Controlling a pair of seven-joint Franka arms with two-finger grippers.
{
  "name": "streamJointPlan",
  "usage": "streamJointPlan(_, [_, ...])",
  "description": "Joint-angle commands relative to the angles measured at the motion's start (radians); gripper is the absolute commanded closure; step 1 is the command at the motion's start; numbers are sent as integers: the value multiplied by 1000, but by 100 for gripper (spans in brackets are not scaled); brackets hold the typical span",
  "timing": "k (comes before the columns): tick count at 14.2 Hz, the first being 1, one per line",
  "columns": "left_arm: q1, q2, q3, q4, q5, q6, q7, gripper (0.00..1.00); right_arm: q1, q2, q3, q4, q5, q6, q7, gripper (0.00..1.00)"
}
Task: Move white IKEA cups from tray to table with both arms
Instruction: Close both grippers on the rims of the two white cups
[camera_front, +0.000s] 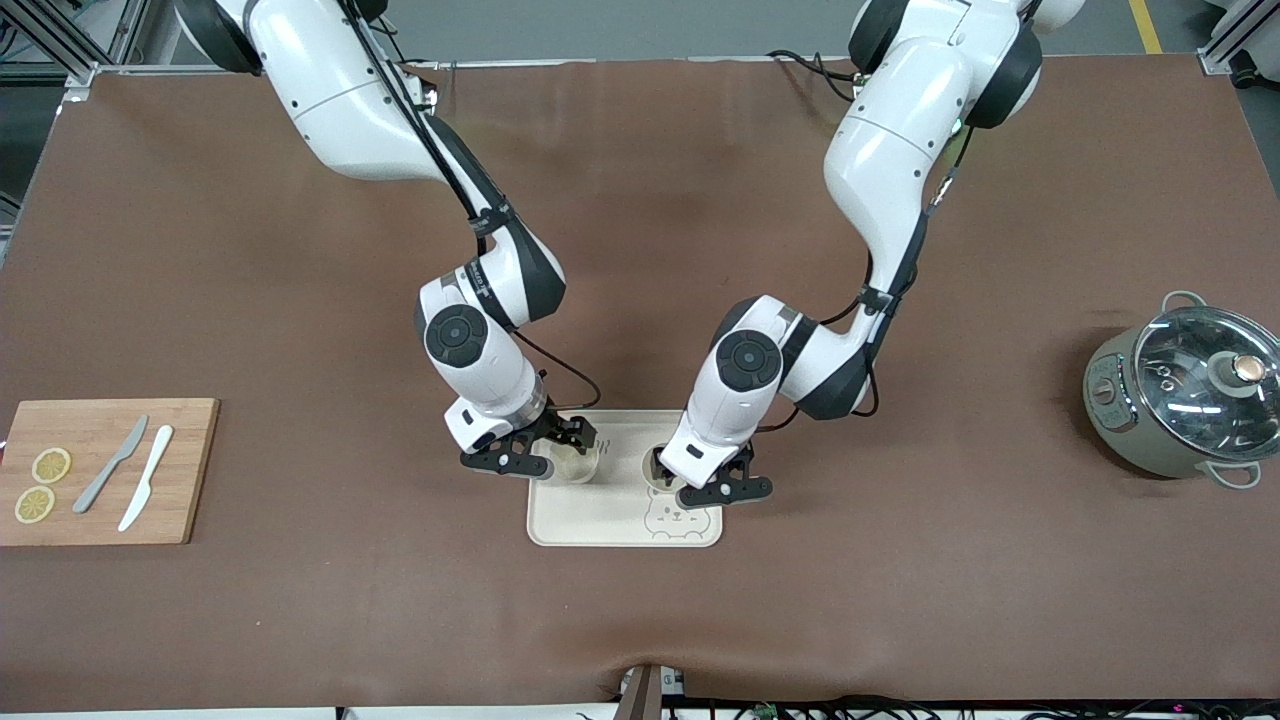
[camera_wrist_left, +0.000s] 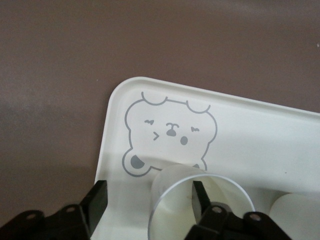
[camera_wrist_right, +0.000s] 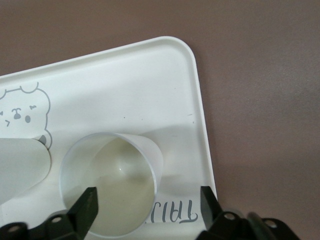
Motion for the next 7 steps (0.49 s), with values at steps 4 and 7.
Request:
streamJointPlan(4, [-21, 9, 12, 10, 21, 7, -55, 100, 20, -2, -11, 12, -21, 3, 42, 100])
streamJointPlan(7, [-18, -4, 12, 10, 21, 6, -57, 100, 25, -13, -13, 20, -21, -5, 45, 100])
